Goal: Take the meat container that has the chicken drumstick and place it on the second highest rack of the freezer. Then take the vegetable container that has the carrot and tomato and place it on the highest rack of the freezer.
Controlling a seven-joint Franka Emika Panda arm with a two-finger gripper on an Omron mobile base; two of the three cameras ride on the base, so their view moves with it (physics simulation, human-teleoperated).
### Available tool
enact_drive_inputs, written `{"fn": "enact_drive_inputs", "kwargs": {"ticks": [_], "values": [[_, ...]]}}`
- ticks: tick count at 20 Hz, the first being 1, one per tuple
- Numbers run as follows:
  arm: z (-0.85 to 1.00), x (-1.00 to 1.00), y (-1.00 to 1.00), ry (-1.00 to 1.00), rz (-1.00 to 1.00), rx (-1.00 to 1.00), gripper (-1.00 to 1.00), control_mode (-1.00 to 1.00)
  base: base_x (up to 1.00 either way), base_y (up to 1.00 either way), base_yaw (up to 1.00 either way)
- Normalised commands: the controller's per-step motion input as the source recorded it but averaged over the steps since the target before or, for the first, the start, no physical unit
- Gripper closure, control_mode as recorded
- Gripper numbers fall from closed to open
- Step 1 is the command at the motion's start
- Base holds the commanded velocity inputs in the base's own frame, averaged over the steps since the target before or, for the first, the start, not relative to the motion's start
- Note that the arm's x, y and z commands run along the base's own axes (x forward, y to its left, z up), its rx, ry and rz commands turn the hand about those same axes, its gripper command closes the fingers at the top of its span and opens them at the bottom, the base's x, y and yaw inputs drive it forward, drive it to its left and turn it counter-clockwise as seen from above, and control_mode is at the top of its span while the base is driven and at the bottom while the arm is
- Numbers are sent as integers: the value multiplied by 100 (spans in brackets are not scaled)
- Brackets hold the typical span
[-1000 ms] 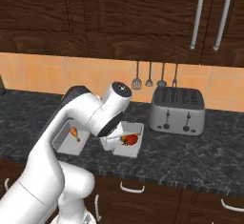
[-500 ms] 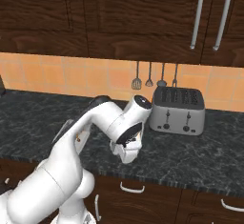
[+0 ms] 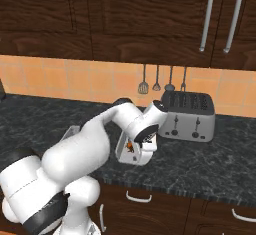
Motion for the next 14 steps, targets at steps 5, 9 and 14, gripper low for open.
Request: {"fn": "enact_drive_inputs", "kwargs": {"ticks": [5,9,14], "values": [[-56,20,-9,4,-2,0,-100,-100,0,0,0],[-47,15,-11,2,-3,0,-100,-100,0,0,0],[-40,13,-8,0,-4,0,-100,-100,0,0,0]]}}
